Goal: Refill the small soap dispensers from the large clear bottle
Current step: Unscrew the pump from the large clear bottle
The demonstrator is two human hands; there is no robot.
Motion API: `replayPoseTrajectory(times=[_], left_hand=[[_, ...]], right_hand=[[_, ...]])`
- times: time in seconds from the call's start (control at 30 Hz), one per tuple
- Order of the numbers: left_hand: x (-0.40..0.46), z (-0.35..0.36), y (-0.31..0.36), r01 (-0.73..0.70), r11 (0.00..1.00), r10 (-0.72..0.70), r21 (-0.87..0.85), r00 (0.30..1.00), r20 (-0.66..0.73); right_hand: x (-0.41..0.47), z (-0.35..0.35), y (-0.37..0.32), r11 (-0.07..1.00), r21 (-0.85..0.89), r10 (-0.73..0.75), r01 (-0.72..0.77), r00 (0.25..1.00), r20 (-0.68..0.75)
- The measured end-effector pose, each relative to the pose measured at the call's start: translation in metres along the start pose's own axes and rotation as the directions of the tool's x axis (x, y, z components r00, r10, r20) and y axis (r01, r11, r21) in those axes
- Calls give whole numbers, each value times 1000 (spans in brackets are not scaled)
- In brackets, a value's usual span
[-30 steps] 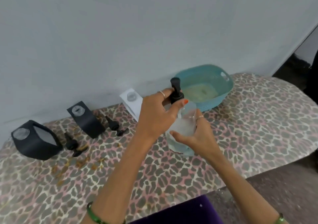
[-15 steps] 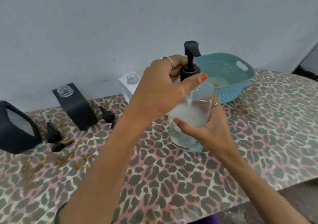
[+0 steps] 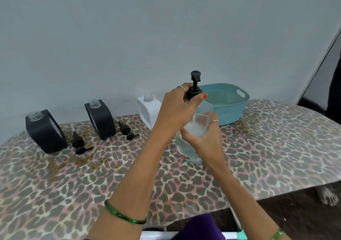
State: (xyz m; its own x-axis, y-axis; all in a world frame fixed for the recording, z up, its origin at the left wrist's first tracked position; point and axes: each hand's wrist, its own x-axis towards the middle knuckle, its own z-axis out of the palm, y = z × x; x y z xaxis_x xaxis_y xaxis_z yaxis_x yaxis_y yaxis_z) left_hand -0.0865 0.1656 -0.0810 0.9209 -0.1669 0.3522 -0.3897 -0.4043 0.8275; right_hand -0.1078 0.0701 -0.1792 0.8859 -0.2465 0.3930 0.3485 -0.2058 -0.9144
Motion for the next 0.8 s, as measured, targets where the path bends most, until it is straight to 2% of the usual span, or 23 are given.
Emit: replayPoseTrajectory(times=[0.13, 0.23, 0.33, 0.43, 0.57, 0.7, 0.8], left_hand=[[-7, 10, 7, 41, 996, -55, -79, 980, -193], [-7, 15, 9, 72, 988, -115, -135, 931, -347], [-6, 22, 12, 91, 984, -149, -155, 896, -419], [-6, 23, 14, 91, 983, -144, -160, 921, -362], [-11, 10, 8, 57, 985, -75, -164, 992, -101], [-17, -14, 1, 51, 968, -25, -246, 994, 108], [-17, -26, 3, 53, 974, -22, -219, 990, 140]], right_hand=[[-6, 7, -5, 1000, 3, 7, -7, 998, -67], [-9, 11, -8, 1000, -21, 14, -16, 997, -82], [-12, 13, -8, 999, 0, 32, -32, 996, -87], [-13, 12, -9, 999, 9, 34, -33, 997, -74], [-12, 9, -8, 999, -47, -6, 1, 995, -97], [-13, 9, -8, 996, -83, -44, 36, 994, -100], [-14, 9, -9, 992, -116, -61, 49, 993, -102]])
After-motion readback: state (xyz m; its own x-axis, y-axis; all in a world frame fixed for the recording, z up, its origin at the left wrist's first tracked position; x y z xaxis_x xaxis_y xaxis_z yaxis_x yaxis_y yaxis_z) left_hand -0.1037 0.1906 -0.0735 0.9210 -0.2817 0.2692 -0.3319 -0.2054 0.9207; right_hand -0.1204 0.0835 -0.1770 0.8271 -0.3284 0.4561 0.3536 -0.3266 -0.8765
